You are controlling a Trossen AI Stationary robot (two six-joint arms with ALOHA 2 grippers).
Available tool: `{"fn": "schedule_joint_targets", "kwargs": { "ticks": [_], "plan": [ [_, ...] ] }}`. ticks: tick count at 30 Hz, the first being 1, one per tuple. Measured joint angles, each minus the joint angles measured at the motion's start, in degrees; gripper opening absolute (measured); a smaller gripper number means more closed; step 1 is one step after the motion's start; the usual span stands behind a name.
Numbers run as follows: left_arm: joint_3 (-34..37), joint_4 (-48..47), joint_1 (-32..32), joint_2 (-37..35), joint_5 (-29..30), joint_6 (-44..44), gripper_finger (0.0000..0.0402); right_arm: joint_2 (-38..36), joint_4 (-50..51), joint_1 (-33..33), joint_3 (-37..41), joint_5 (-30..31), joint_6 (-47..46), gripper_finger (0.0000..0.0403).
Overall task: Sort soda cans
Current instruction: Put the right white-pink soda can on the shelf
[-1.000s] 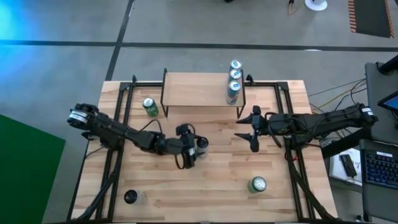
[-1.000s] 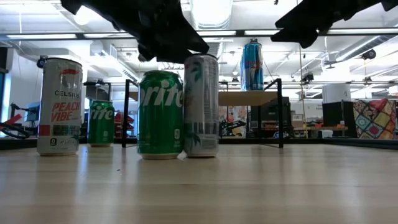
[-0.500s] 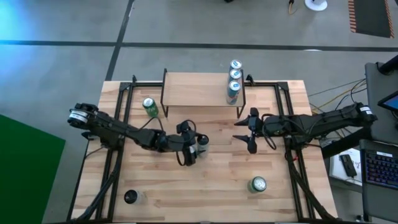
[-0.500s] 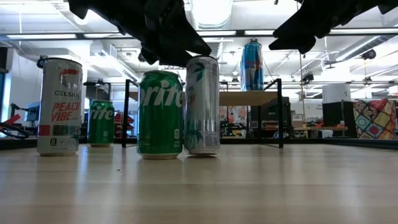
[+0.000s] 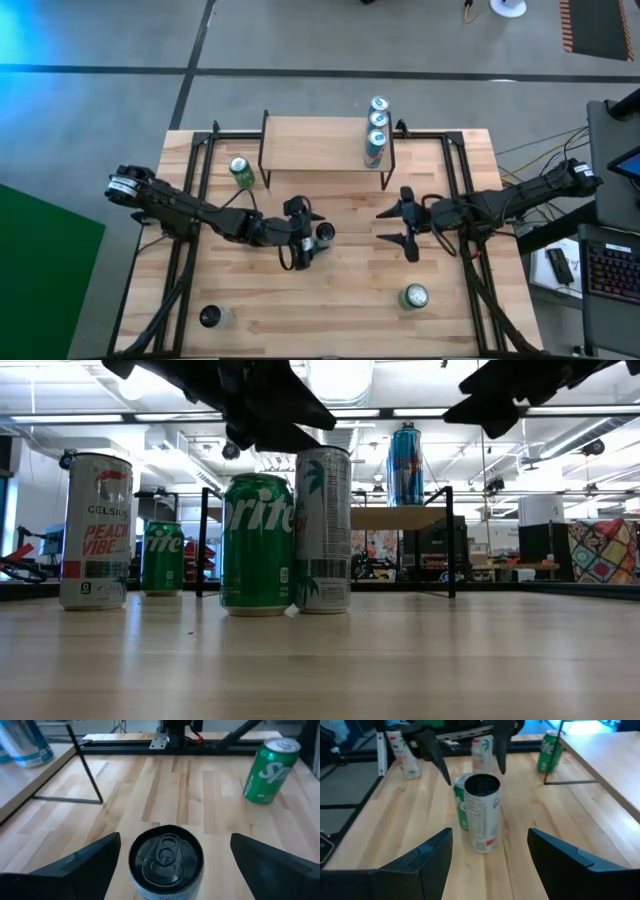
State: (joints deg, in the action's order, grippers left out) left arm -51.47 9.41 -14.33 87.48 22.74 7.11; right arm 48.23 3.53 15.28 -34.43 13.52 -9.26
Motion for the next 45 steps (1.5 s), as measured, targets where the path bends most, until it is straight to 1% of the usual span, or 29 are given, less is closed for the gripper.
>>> {"fn": "schedule_joint_targets", "kwargs": {
  "ticks": [4,6,14,20,24,28,31,34,38,42,45],
  "plan": [
    [0.0,-1.0,0.2,0.9,-3.1,-2.9,0.0378,0.0,-1.5,0.4,1.0,0.0,-1.3,0.0247],
    [-0.1,-0.5,0.2,1.8,-3.6,-4.3,0.0381,0.0,-2.2,0.4,1.7,0.0,-2.1,0.0247],
    [-0.2,-0.4,1.8,2.3,-4.0,-5.3,0.0384,0.0,-2.6,0.4,3.2,0.0,-6.1,0.0247],
    [-0.2,-0.5,2.1,1.9,-3.9,-5.1,0.0384,0.0,-2.7,0.4,3.3,0.0,-6.4,0.0247],
    [-1.9,-3.3,2.0,1.8,-4.1,-5.6,0.0384,0.5,-5.5,0.4,4.0,0.1,-6.5,0.0247],
    [-3.8,-8.3,1.8,1.9,-4.0,-8.0,0.0384,3.6,-14.7,0.4,7.4,0.0,-6.9,0.0247],
    [-4.8,-11.4,1.8,1.9,-4.2,-10.1,0.0384,6.8,-19.7,0.5,8.9,0.1,-6.8,0.0247],
    [-5.7,-15.2,1.9,1.9,-6.2,-12.5,0.0384,9.8,-23.2,0.5,9.2,0.1,-6.3,0.0247],
    [-5.8,-14.8,3.5,1.9,-9.8,-14.0,0.0384,13.2,-27.0,0.5,8.3,0.1,-5.3,0.0247],
    [-5.8,-14.7,5.5,1.9,-10.8,-14.9,0.0384,15.8,-29.4,0.5,6.9,0.0,-4.2,0.0247],
    [-5.8,-14.4,6.8,1.9,-14.7,-16.0,0.0384,17.0,-29.4,0.5,5.8,0.0,-4.2,0.0247]
  ]
}}
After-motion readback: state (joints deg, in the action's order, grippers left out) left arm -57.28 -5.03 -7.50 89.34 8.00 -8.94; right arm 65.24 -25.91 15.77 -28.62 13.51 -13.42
